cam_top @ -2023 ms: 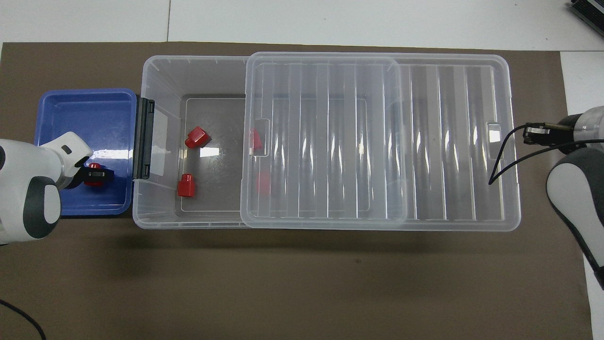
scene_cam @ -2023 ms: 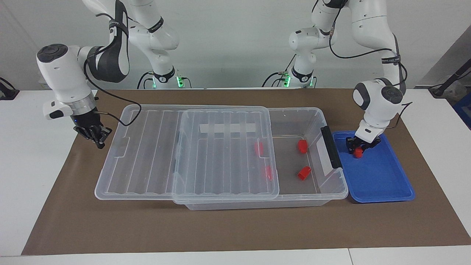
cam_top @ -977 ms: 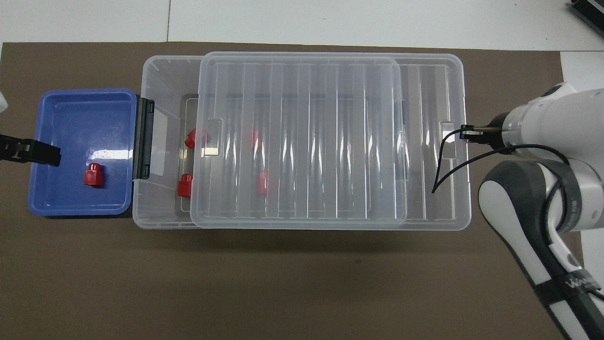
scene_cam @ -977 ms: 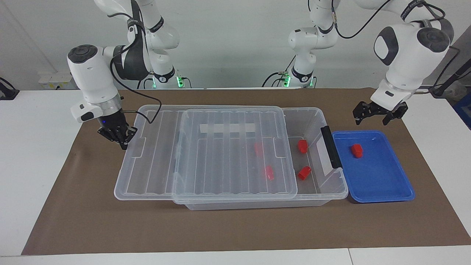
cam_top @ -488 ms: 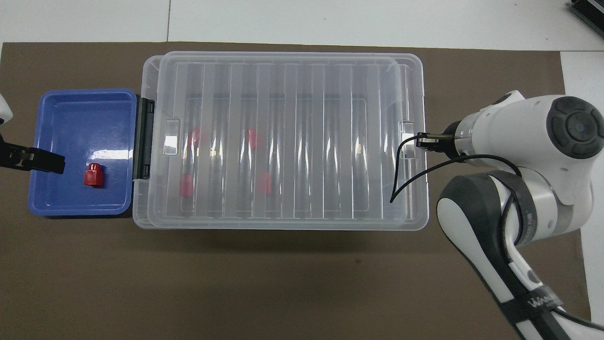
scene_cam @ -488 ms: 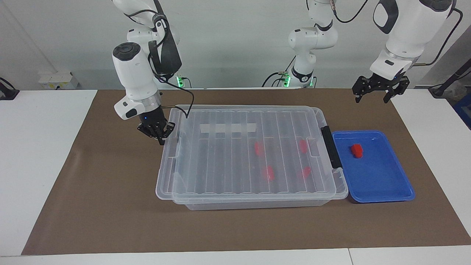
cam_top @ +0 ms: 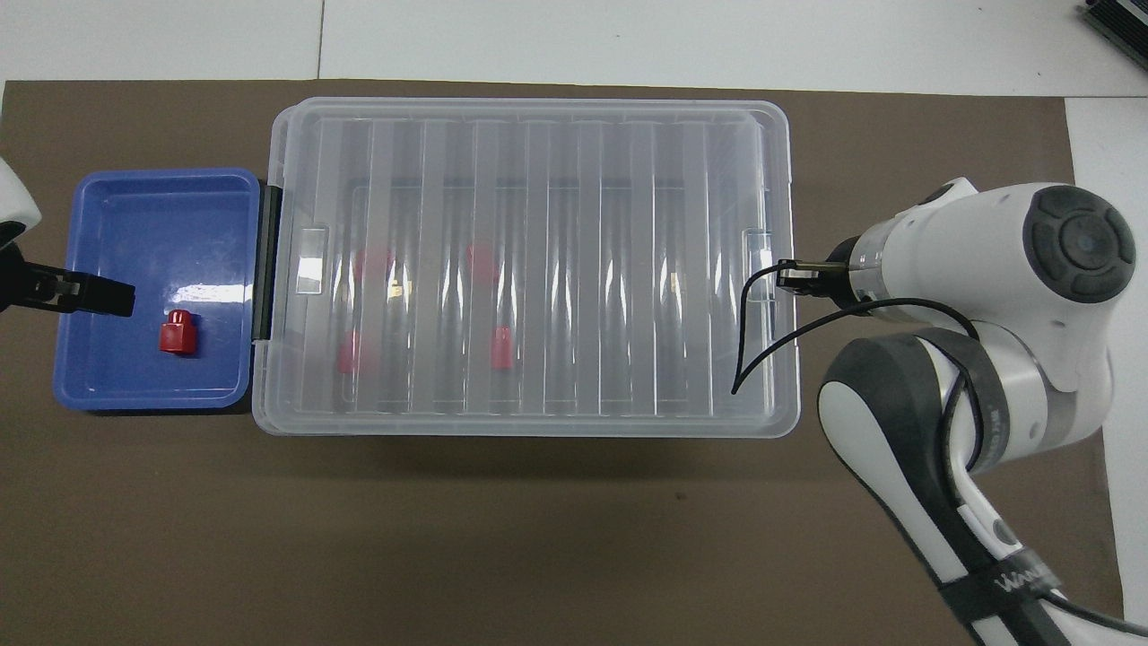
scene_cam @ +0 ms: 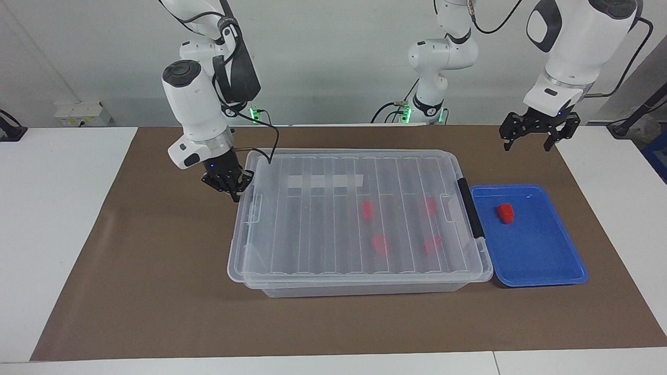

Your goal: Place red block in blue tray from box

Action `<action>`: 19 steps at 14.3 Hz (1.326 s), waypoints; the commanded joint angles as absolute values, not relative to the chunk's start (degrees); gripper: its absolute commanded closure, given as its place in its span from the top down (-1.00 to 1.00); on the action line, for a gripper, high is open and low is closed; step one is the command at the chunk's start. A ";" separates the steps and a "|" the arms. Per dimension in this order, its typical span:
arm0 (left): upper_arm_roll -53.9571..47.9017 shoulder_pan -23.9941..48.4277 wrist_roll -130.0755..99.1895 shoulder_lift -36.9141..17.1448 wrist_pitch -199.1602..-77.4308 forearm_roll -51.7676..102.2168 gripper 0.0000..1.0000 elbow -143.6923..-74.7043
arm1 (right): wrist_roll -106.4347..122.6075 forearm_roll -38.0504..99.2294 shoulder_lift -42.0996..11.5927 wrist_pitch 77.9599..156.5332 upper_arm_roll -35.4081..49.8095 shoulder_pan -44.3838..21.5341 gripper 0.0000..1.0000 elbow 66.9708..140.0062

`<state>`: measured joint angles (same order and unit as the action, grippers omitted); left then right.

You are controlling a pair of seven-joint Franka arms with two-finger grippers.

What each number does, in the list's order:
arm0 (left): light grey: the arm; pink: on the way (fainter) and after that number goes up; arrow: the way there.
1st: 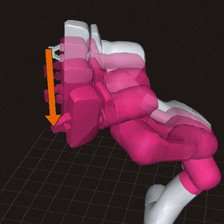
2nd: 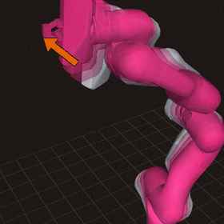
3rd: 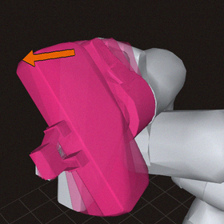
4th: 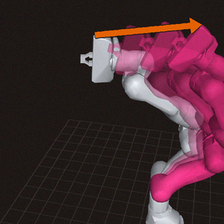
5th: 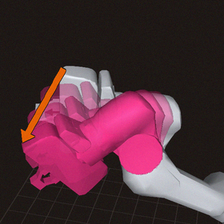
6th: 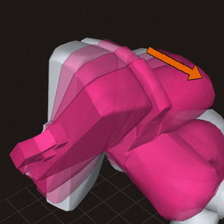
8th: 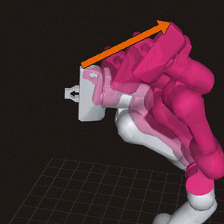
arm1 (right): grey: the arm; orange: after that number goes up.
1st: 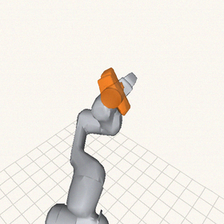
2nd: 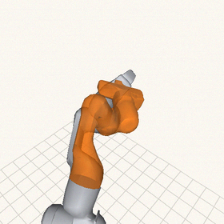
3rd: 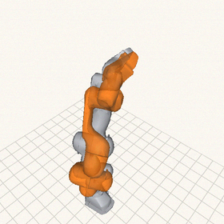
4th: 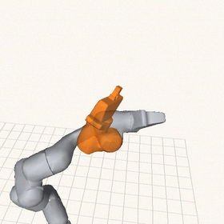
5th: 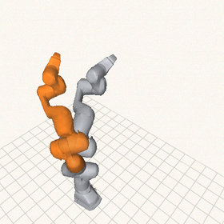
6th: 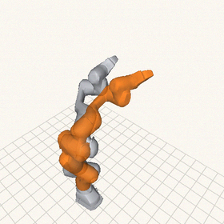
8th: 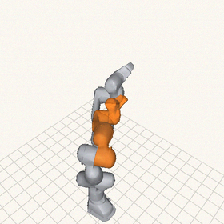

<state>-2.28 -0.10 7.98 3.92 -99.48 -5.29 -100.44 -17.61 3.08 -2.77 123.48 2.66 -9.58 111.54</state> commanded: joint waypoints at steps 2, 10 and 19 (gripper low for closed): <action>-1.85 0.97 8.26 5.62 -101.34 -4.75 1.00 -102.22 | -17.67 4.13 -1.76 122.61 2.81 -9.58 -1.00 111.71; -1.76 0.79 8.00 5.62 -101.07 1.14 1.00 -102.13 | -17.58 2.99 0.79 117.51 2.11 -4.32 0.01 111.36; -1.84 0.97 7.91 5.71 -100.90 1.93 1.00 -102.13 | -17.23 0.00 -0.26 101.63 2.20 1.41 1.00 96.54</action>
<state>-2.10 0.44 7.94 4.09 -100.04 1.14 -100.44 -17.56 1.44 0.92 106.98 1.68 0.65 102.48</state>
